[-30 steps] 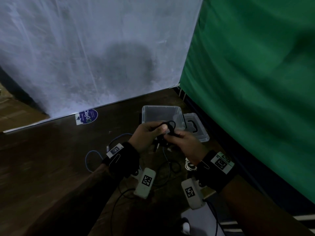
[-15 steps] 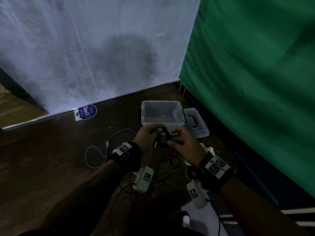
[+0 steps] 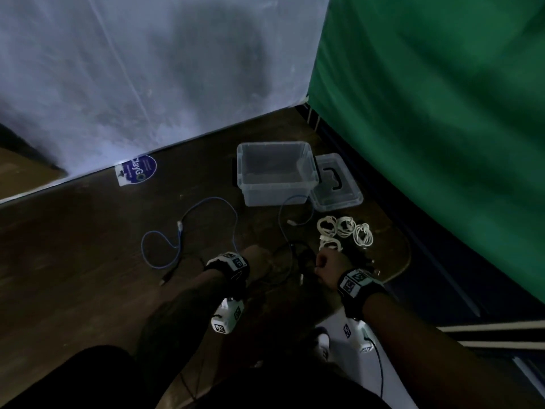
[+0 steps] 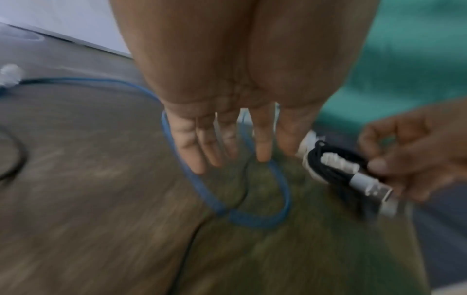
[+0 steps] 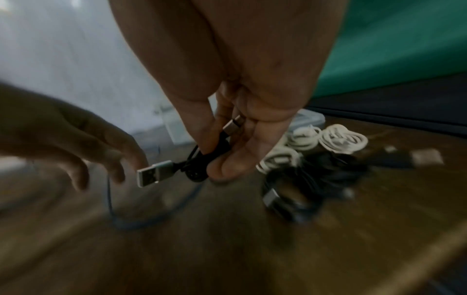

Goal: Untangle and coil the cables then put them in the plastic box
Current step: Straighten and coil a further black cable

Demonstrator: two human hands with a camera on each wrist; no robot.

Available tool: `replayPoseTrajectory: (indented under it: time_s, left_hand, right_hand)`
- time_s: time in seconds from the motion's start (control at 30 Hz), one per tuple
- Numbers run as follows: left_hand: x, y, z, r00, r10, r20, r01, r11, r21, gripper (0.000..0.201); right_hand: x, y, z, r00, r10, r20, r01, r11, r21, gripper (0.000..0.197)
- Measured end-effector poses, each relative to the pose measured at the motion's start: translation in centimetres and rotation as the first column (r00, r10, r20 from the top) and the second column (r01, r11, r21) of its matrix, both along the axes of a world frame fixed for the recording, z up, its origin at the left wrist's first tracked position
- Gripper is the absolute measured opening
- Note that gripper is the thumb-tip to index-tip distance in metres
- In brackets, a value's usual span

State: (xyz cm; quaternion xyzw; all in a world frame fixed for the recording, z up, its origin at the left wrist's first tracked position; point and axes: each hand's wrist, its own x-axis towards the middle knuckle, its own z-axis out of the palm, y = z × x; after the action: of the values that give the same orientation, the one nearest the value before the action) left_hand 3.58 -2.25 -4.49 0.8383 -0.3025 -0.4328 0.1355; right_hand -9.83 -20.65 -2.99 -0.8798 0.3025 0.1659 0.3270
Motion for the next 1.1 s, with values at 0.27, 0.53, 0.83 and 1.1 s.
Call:
replayPoseTrajectory:
  time_s: [0.27, 0.53, 0.83, 1.1]
  left_hand:
    - [-1.7, -0.2, -4.6, 0.909, -0.337, 0.246, 0.281, 0.930, 0.238, 0.048]
    - [-1.0, -0.4, -0.1, 0.963, 0.007, 0.269, 0.036, 0.988, -0.154, 0.046]
    - [2.1, 1.4, 11.1, 0.943, 0.316, 0.106, -0.175, 0.741, -0.648, 0.017]
    - [5.8, 7.2, 12.7, 0.899, 0.413, -0.147, -0.397, 0.625, -0.672, 0.016]
  right_hand:
    - [-1.8, 1.4, -3.0, 0.988, 0.094, -0.122, -0.101, 0.994, -0.048, 0.016]
    - [0.5, 2.1, 0.6, 0.952, 0.277, 0.133, -0.231, 0.930, -0.285, 0.035]
    - [7.1, 3.0, 10.1, 0.814, 0.361, 0.455, -0.333, 0.932, -0.142, 0.022]
    - [8.9, -2.7, 18.2, 0.633, -0.061, 0.772, 0.142, 0.989, -0.038, 0.019]
